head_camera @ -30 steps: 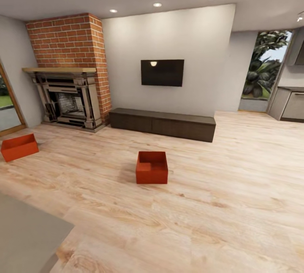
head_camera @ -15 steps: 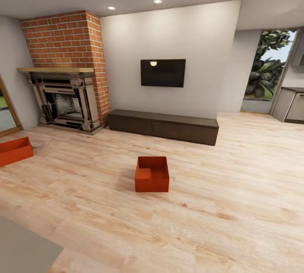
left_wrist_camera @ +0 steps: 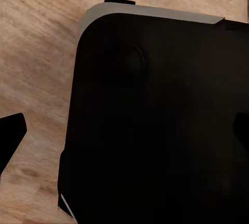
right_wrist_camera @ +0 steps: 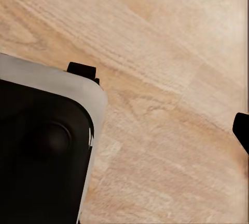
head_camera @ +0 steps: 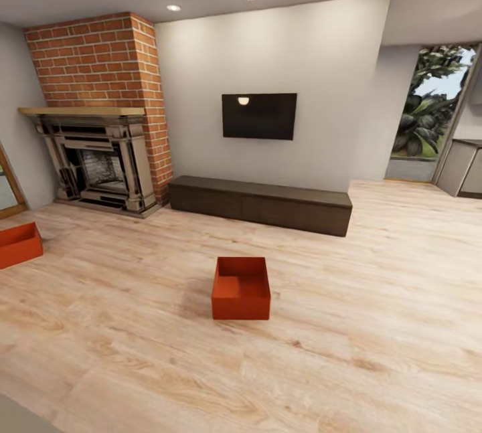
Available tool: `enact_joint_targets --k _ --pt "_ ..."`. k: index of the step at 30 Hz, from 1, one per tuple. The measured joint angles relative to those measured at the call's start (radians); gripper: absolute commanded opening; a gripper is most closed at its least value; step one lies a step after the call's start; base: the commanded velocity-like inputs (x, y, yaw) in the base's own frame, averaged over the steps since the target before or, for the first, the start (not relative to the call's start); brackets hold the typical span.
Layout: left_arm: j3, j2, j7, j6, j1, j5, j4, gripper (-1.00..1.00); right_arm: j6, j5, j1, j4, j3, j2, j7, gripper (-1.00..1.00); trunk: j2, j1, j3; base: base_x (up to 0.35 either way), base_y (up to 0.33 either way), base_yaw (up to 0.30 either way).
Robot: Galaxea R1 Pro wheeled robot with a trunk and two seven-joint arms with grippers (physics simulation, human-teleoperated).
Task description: Move the two storage containers from the living room to the garage. In the garage, place one container on the floor and stack the other container on top of it (either order is fine).
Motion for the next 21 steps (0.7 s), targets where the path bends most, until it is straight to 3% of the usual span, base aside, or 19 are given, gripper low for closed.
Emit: enact_joint_targets --k 21 --pt "0.001 0.000 0.000 -0.001 0.000 0.000 -0.001 1.00 0.000 0.000 0.000 0.000 0.000 0.000 0.000 1.00 0.000 0.000 0.000 0.328 0.000 0.000"
